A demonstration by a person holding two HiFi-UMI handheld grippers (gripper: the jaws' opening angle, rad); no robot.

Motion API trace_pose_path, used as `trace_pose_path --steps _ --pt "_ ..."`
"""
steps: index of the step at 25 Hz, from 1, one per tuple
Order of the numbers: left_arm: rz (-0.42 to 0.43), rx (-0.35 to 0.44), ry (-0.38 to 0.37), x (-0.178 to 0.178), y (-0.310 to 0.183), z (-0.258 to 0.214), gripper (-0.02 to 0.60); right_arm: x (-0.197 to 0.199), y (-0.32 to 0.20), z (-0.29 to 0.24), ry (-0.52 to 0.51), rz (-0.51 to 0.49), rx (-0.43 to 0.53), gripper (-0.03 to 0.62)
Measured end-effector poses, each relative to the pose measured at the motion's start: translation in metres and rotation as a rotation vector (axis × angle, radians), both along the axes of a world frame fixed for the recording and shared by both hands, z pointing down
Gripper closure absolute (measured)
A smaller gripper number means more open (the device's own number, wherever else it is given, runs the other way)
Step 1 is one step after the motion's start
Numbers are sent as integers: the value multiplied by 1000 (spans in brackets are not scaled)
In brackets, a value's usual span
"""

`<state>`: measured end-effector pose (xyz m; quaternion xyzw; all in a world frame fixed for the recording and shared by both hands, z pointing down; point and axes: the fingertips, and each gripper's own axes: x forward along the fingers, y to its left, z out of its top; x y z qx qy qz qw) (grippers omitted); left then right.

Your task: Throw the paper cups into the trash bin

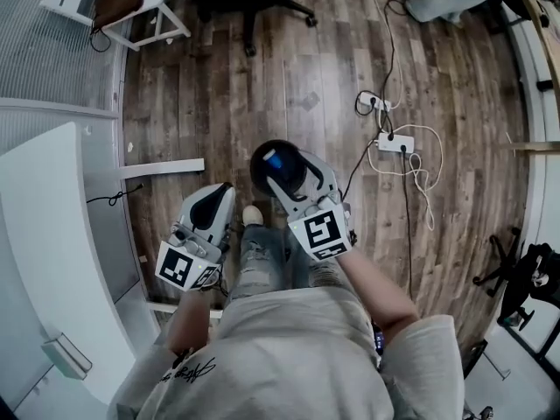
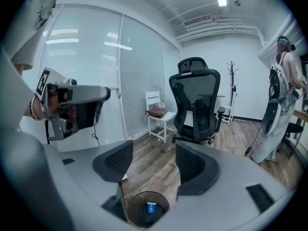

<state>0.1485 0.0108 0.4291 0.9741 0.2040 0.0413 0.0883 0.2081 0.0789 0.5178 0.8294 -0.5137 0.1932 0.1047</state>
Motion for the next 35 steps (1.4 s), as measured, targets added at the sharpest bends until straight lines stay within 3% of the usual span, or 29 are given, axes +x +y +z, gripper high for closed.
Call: trace_pose_path --steps 12,22,35 --pt "11 23 70 3 12 -53 578 9 9 -78 106 -31 53 324" --pt "29 1 141 14 28 -107 578 16 11 -142 143 -23 175 324" --pt "19 94 234 25 36 -165 578 29 13 -206 193 -89 267 324"
